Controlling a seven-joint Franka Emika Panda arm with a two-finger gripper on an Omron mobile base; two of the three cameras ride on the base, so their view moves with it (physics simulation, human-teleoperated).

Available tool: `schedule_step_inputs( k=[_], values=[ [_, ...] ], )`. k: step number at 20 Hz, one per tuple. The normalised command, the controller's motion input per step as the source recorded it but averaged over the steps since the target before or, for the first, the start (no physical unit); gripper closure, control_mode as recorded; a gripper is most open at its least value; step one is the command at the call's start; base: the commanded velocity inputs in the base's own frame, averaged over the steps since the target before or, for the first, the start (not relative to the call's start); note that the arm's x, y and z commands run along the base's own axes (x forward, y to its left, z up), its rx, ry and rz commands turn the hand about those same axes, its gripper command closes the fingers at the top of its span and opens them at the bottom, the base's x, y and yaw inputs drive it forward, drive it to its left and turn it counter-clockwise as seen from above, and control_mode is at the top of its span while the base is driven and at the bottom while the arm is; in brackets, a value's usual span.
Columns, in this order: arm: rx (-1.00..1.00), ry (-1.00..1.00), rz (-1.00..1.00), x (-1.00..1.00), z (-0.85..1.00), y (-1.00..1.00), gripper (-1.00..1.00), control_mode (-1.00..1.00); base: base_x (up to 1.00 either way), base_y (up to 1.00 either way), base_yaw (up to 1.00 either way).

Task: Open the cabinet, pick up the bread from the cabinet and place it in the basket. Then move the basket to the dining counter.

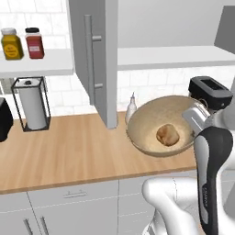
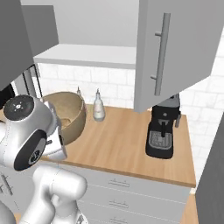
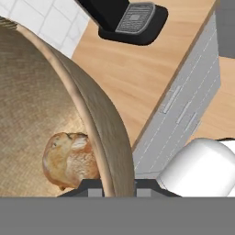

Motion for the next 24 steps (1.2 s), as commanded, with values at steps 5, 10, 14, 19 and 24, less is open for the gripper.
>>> schedule_step_inputs(
  k=[5,10,14,19,24],
  values=[
    [0.0,0.0,0.0,0.0,0.0,0.0,1.0,1.0,-1.0,0.21,0.0],
    [0.0,0.0,0.0,0.0,0.0,0.0,1.0,1.0,-1.0,0.18,0.1],
    [0.0,0.0,0.0,0.0,0.0,0.0,1.0,1.0,-0.53,0.4,0.68],
    [0.0,0.0,0.0,0.0,0.0,0.0,1.0,1.0,0.0,0.02,1.0],
    [0.0,0.0,0.0,0.0,0.0,0.0,1.0,1.0,0.0,0.0,1.0]
  ],
)
